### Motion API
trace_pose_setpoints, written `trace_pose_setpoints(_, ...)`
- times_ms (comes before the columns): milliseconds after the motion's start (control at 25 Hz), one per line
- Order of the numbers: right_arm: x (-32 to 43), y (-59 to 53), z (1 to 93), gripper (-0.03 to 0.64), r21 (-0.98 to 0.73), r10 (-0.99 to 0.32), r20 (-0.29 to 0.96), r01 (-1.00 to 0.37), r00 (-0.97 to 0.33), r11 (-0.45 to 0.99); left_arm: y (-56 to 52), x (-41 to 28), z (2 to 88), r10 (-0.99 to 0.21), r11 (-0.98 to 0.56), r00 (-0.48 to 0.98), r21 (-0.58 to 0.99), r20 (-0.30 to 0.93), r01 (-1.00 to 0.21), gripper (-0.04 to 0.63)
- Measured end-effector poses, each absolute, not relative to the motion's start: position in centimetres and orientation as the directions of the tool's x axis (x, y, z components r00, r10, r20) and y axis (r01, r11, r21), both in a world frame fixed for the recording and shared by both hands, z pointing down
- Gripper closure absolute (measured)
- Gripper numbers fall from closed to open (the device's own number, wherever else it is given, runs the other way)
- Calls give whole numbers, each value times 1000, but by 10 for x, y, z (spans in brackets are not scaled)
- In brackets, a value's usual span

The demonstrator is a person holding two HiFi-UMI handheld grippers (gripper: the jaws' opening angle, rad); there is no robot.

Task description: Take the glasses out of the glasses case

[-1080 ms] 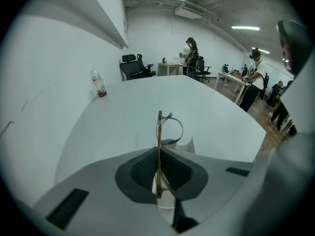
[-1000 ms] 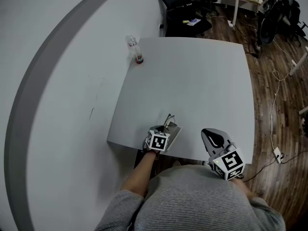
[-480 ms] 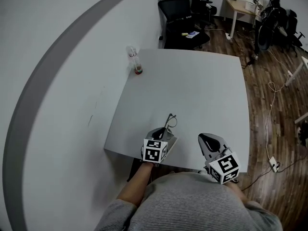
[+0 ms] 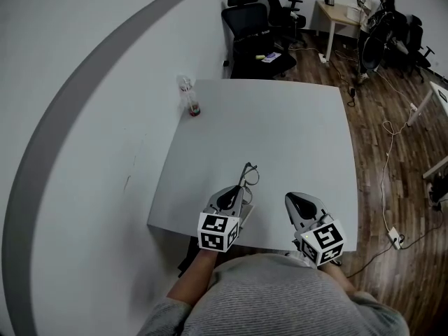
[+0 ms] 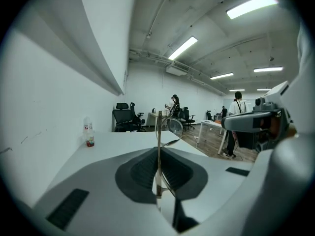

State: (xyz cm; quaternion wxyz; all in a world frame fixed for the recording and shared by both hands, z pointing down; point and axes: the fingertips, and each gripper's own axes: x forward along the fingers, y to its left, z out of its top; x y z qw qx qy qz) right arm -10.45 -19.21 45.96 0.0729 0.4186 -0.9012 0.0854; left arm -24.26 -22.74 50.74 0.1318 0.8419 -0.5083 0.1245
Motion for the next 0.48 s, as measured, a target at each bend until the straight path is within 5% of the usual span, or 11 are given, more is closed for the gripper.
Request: trace_pose_setpoints(480,-106,-187,460,603,-97,-769,204,-795,-605,599,-201,-223,459,-804,-532,551,142,224,-835,571)
